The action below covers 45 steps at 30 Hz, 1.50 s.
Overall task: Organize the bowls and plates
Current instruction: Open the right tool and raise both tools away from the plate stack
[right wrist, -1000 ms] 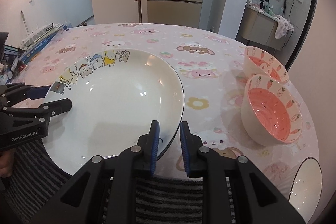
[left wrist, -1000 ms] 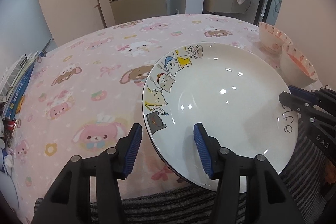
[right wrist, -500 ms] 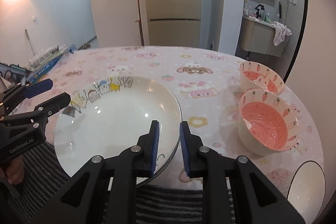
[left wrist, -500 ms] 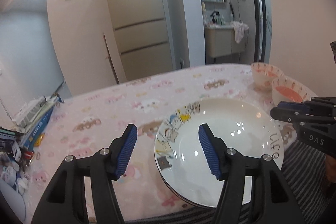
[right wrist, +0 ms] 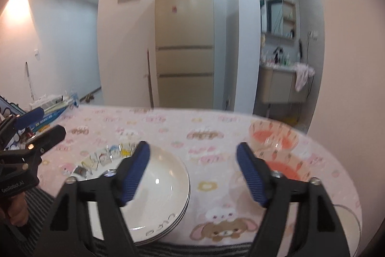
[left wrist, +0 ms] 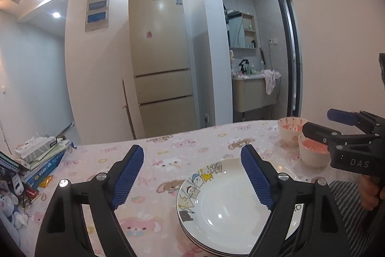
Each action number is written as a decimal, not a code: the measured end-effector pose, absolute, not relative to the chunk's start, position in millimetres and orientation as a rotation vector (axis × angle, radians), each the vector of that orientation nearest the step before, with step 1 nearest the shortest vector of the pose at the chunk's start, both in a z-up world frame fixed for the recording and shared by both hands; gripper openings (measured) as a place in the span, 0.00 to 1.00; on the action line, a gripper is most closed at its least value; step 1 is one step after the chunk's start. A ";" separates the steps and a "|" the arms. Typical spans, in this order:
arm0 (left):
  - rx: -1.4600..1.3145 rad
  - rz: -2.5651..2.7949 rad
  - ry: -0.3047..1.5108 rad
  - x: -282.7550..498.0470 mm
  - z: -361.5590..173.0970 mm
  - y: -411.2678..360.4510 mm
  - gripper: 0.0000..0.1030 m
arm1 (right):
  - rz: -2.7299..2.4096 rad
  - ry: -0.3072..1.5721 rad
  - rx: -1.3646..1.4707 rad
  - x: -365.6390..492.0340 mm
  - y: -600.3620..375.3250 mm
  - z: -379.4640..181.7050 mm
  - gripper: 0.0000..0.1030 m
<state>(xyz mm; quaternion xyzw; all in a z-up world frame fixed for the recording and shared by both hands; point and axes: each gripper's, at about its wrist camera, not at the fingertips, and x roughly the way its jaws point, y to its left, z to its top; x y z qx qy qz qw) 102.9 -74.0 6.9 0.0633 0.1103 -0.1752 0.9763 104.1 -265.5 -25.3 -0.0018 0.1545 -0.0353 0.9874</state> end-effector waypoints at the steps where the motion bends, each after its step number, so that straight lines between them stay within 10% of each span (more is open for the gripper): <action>1: 0.121 -0.356 0.214 101.8 8.0 -73.3 0.87 | -0.074 0.286 -0.011 101.2 -264.5 -23.0 0.81; 5: 0.106 -0.353 0.209 102.1 9.9 -71.7 0.91 | -0.077 0.228 0.001 95.3 -266.4 -16.4 0.99; 45: 0.054 -0.330 -0.140 -25.4 86.2 -83.1 1.00 | -0.244 0.024 0.015 -28.0 -308.1 46.3 1.00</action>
